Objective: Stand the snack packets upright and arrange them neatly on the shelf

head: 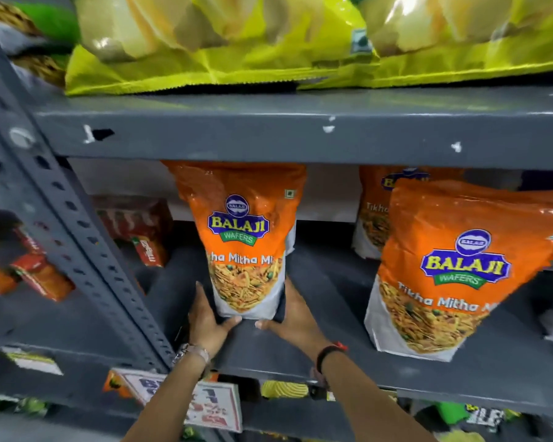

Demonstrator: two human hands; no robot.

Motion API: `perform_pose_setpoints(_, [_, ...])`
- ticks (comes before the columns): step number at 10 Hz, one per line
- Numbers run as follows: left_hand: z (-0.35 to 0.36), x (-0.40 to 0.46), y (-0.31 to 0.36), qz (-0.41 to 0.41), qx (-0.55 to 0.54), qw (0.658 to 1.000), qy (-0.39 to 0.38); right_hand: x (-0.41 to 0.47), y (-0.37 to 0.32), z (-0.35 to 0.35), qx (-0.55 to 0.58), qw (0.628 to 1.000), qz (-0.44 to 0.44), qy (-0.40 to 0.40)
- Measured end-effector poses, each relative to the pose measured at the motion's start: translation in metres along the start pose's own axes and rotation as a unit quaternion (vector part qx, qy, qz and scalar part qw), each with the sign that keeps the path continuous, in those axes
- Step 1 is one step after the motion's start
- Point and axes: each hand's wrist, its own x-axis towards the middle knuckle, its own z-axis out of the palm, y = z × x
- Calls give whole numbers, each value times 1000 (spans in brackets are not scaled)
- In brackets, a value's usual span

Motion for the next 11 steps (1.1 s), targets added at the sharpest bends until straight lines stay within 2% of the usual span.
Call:
perform_pose_setpoints(1, [2, 3, -3, 8, 7, 1000, -23, -7, -22, 0, -14, 999, 2, 30])
perform_pose_setpoints(3, [0, -5, -11, 32, -1, 999, -5, -21, -19, 5, -31, 999, 11, 38])
perform_pose_setpoints(6, [-7, -14, -12, 31, 35, 997, -62, -35, -14, 10, -83, 994, -1, 65])
perform_pose_setpoints(8, [-4, -9, -17, 14, 57, 997, -53, -38, -13, 10, -107, 991, 9, 77])
perform_pose_setpoints(11, [1, -4, -30, 28, 95, 995, -32, -36, -12, 10, -83, 993, 32, 71])
